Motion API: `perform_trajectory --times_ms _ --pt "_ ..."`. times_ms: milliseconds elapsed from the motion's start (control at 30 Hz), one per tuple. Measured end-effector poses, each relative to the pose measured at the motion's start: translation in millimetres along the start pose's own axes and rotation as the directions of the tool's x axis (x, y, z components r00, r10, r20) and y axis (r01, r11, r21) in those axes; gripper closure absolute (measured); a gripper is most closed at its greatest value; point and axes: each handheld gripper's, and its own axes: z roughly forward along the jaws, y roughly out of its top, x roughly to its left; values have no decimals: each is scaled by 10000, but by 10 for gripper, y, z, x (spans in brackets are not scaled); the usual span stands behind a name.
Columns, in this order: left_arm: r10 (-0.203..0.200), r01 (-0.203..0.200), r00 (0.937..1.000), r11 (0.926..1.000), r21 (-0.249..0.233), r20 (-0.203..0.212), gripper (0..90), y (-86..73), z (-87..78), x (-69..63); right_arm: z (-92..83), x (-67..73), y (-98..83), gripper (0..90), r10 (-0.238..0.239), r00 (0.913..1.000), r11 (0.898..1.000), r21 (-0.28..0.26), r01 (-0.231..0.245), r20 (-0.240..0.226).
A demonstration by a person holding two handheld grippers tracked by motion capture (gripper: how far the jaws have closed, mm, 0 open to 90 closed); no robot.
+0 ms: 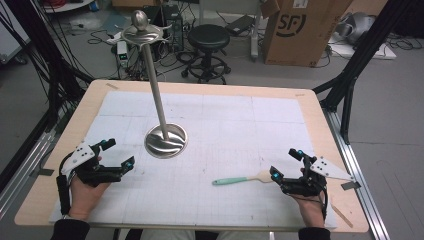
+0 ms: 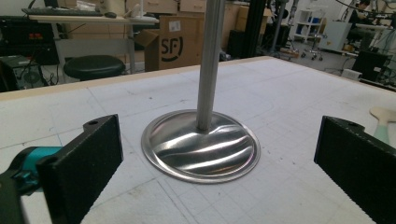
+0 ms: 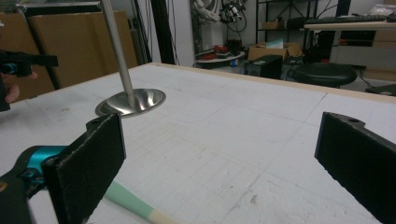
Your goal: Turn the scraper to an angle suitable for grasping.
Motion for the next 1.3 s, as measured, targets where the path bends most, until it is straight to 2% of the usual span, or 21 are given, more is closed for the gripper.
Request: perform_trajectory --times_ms 267,333,433,600,667,700,800,867,900,933,1000,1067,1100,1200,1300 --pt "-37 37 10000 10000 -2 10 17 -1 5 -6 30 18 9 11 52 10000 9994 357 -50 -52" --pt "-35 35 10000 10000 -3 18 17 0 4 -6 42 24 20 94 127 9998 9979 638 -119 -135" --pt "-47 47 10000 10000 17 13 17 -1 5 -5 59 34 31 265 177 9996 9949 992 -157 -199" --pt "-58 58 10000 9999 97 52 17 -4 11 -3 121 62 40 552 228 9997 9813 1917 -198 -134" --pt "-80 80 9999 9999 78 64 17 -4 13 -5 159 81 39 661 244 9995 9711 2380 -194 -177" --pt "-82 82 9999 9999 75 74 17 -4 13 -6 187 90 37 725 103 9999 9658 2590 -76 -90" --pt "-75 74 9999 9999 83 78 17 -4 13 -8 278 120 25 885 8 10000 9433 3320 15 -67" --pt "-57 57 9999 9999 101 90 17 -4 13 -7 344 140 13 898 -41 10000 9275 3738 58 -52" --pt "-62 61 9999 9999 103 91 17 -4 13 -8 344 140 13 898 -41 10000 9275 3738 58 -52" --pt "-70 69 9999 9999 99 94 17 -4 14 -8 413 161 -3 898 -174 9997 9115 4107 227 -166" --pt "-70 69 9999 9999 125 90 17 -5 15 -6 480 184 -22 899 -333 9991 8965 4411 413 -259" --pt "-69 67 9999 9999 128 93 17 -5 14 -8 542 206 -39 900 -552 9979 8766 4769 641 -327" --pt "-60 58 9999 9999 126 96 17 -4 13 -9 565 217 -46 900 -611 9974 8709 4863 717 -376" --pt "-45 44 9999 9999 159 97 17 -6 15 -12 659 244 -69 900 -1027 9938 8396 5322 1091 -417" --pt "-48 46 9999 9998 188 97 17 -7 17 -15 710 231 -88 900 -1216 9922 8230 5563 1152 -256"
